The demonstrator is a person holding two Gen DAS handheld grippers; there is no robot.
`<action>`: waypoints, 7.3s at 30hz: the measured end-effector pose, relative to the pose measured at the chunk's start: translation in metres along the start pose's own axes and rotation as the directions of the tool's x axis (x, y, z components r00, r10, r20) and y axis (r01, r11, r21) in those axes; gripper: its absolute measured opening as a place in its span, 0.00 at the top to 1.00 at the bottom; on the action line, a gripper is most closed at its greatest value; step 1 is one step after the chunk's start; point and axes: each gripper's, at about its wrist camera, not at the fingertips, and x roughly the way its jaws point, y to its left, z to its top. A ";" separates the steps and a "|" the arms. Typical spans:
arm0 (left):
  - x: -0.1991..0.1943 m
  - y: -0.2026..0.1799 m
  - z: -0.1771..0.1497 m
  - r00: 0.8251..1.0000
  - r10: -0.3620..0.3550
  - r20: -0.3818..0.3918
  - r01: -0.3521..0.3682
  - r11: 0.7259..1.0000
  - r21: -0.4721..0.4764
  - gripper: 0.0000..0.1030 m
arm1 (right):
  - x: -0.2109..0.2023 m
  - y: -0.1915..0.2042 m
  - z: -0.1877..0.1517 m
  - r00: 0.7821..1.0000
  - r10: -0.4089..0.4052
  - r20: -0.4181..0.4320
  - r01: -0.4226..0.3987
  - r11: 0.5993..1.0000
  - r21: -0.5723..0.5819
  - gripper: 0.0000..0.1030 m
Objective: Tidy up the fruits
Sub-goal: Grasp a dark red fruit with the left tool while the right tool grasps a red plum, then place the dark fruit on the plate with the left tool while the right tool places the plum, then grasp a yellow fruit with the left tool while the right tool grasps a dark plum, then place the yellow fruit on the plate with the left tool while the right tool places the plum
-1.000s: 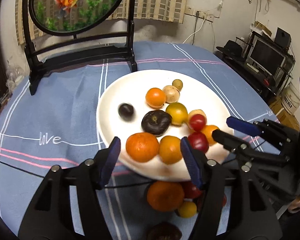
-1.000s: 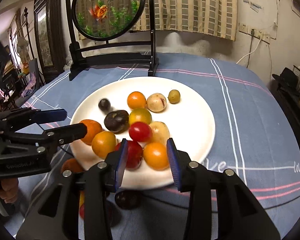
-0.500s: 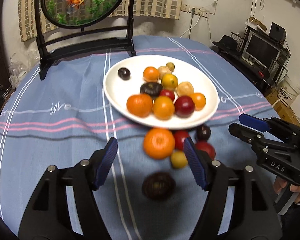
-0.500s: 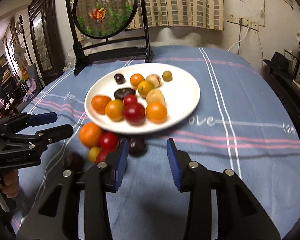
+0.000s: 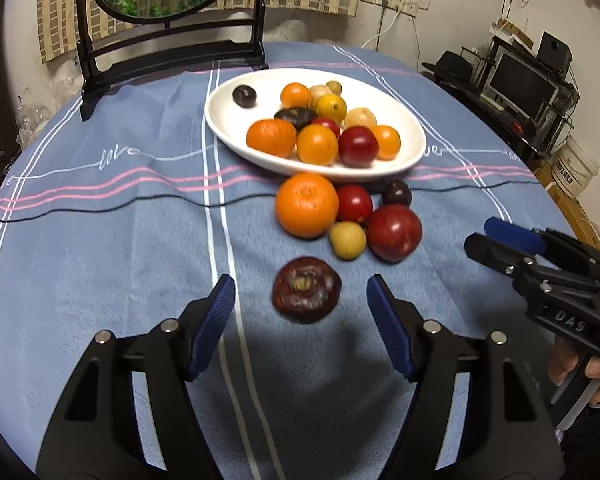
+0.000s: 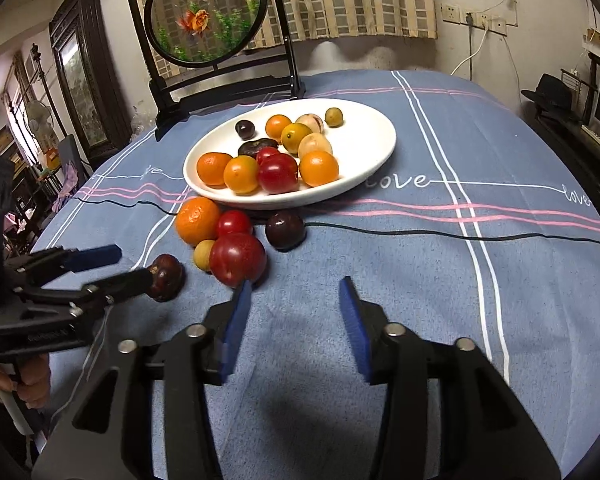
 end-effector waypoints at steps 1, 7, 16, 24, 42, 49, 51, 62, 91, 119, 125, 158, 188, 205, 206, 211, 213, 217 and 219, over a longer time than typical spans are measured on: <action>0.002 -0.001 -0.001 1.000 -0.002 -0.006 0.002 1.000 0.002 0.32 | -0.002 0.001 0.000 1.000 -0.004 0.009 0.004 1.000 -0.002 0.46; 0.015 -0.004 -0.004 0.999 -0.013 -0.039 0.014 1.000 0.012 0.32 | -0.002 0.002 0.000 1.000 -0.014 0.016 0.014 1.000 -0.016 0.45; 0.028 -0.003 -0.007 0.997 -0.017 -0.070 0.018 1.000 0.023 0.59 | 0.000 0.006 0.001 1.000 -0.010 0.002 0.010 0.999 -0.033 0.45; 0.020 0.001 -0.005 0.998 -0.018 -0.056 0.019 1.000 0.019 0.59 | 0.016 0.026 0.006 0.998 -0.025 -0.058 0.018 0.992 -0.122 0.45; 0.016 0.011 -0.002 0.998 -0.032 -0.046 0.032 0.999 0.000 0.59 | 0.063 0.055 0.017 0.992 -0.061 -0.112 0.036 0.977 -0.210 0.59; 0.007 0.009 0.001 0.999 -0.018 -0.031 0.019 1.000 0.013 0.59 | 0.039 0.044 0.013 0.996 -0.047 -0.080 0.032 0.984 -0.174 0.60; 0.003 0.007 0.003 1.000 -0.016 -0.024 0.016 1.000 0.018 0.59 | 0.028 0.040 0.015 0.997 -0.046 -0.057 0.036 0.985 -0.169 0.60; -0.018 -0.009 0.049 0.998 -0.028 0.053 0.023 0.997 0.078 0.59 | -0.011 0.024 0.047 0.995 -0.041 0.085 0.054 0.988 -0.145 0.60; 0.076 0.023 0.134 0.999 0.033 0.018 -0.032 0.999 -0.015 0.41 | 0.095 0.017 0.109 0.999 -0.038 0.021 0.042 0.982 -0.187 0.55; 0.011 0.007 0.046 1.000 0.009 0.005 -0.009 1.000 -0.022 0.26 | 0.014 0.003 0.033 0.999 -0.038 -0.007 0.037 0.996 -0.078 0.46; 0.017 0.011 0.033 1.000 0.008 -0.026 -0.009 0.999 -0.031 0.26 | 0.015 0.006 0.023 0.999 -0.041 -0.030 0.038 0.994 -0.104 0.46; 0.030 -0.001 0.019 0.997 -0.033 -0.075 0.034 0.999 0.011 0.24 | 0.049 0.002 0.036 0.996 -0.065 -0.065 0.056 0.990 -0.133 0.69; 0.046 -0.029 0.020 0.991 0.063 -0.119 -0.067 0.997 -0.030 0.75 | 0.029 -0.020 0.030 1.000 0.014 -0.004 -0.014 0.998 -0.069 0.69; 0.009 -0.009 0.076 1.000 0.013 0.027 -0.014 0.999 0.050 0.75 | 0.011 -0.007 0.060 0.996 -0.048 0.080 0.056 0.994 -0.095 0.69; 0.013 -0.007 0.083 1.000 0.005 0.028 -0.006 0.999 0.045 0.75 | 0.012 -0.006 0.067 0.995 -0.056 0.088 0.065 0.992 -0.103 0.69; 0.034 0.008 0.111 0.999 0.013 0.031 -0.014 1.000 0.019 0.75 | 0.033 -0.010 0.092 0.994 -0.066 0.089 0.075 0.991 -0.106 0.69; 0.043 0.011 0.118 1.000 0.015 0.024 -0.015 1.000 0.008 0.75 | 0.044 -0.010 0.097 0.994 -0.072 0.077 0.081 0.991 -0.109 0.69; 0.061 0.016 0.126 1.000 0.018 0.008 -0.018 1.000 -0.005 0.75 | 0.072 -0.011 0.105 0.995 -0.085 0.050 0.090 0.989 -0.118 0.69; 0.069 0.017 0.129 1.000 0.024 -0.001 -0.024 1.000 -0.003 0.75 | 0.080 -0.012 0.106 0.995 -0.088 0.044 0.092 0.989 -0.120 0.69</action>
